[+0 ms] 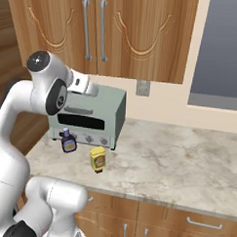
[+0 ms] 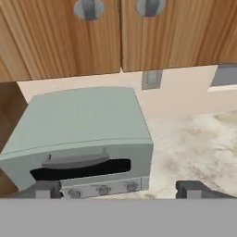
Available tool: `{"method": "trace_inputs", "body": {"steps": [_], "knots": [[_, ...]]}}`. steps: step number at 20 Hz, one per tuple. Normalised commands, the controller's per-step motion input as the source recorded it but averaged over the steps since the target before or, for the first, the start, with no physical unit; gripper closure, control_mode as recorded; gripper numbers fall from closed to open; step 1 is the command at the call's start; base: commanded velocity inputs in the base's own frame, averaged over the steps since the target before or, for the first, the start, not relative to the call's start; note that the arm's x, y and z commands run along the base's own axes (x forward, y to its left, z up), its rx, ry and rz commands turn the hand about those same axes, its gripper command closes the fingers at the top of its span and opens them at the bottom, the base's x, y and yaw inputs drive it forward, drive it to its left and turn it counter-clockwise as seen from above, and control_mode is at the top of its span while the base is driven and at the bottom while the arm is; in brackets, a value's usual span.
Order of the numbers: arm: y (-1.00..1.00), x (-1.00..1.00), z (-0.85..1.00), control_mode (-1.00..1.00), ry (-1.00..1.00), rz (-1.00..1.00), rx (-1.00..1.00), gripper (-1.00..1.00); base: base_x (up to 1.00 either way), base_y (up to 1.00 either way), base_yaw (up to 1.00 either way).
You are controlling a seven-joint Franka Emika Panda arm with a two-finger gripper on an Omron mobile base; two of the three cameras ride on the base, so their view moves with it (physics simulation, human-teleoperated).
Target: Pick the pan from the cabinet and place it on the stove. Then turn on the stove burner for the pan.
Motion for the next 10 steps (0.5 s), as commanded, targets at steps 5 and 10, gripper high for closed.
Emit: {"method": "trace_inputs", "body": {"steps": [5, 10], "knots": [[-0.13, 0.09, 0.68, -1.0, -0.35, -0.05, 0.0, -1.0, 0.0, 0.0, 0.0], [-0.11, 0.0, 0.77, -1.0, -0.43, 0.0, 0.0, -1.0, 0.0, 0.0, 0.0]]}}
